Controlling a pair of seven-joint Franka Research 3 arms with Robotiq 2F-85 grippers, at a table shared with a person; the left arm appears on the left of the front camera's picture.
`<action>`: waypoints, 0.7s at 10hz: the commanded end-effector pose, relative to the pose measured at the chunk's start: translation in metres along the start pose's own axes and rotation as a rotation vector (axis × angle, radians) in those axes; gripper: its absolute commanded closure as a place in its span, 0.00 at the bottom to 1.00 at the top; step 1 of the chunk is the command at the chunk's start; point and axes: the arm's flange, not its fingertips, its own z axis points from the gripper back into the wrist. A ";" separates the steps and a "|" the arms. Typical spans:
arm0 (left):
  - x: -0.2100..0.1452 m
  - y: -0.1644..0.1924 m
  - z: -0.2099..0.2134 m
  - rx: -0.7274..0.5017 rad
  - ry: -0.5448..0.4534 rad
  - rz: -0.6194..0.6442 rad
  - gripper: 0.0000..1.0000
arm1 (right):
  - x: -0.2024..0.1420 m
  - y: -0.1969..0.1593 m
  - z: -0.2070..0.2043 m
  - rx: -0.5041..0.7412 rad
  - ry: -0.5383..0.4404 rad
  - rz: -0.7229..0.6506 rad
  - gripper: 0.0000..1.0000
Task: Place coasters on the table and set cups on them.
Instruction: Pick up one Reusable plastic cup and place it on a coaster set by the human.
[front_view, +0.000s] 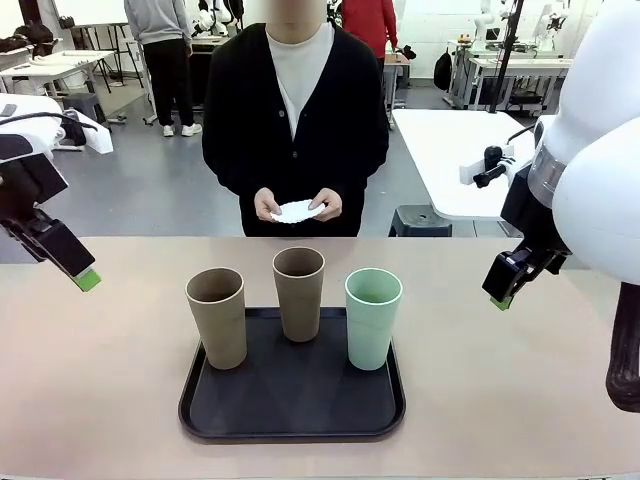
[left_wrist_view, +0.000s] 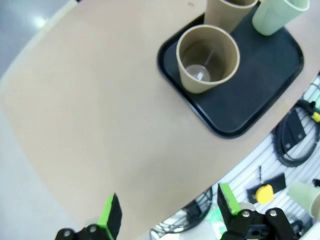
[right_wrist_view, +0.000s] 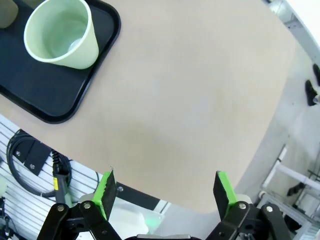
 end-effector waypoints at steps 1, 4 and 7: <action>0.002 0.001 -0.006 -0.050 0.010 -0.009 0.00 | -0.004 0.004 0.006 -0.014 -0.002 0.005 0.00; 0.002 0.038 0.017 -0.472 -0.117 0.205 0.00 | -0.001 -0.081 0.016 0.933 -0.227 -0.051 0.00; -0.036 0.119 0.025 -0.857 -0.266 0.537 0.00 | -0.061 -0.167 0.011 1.243 -0.534 -0.336 0.00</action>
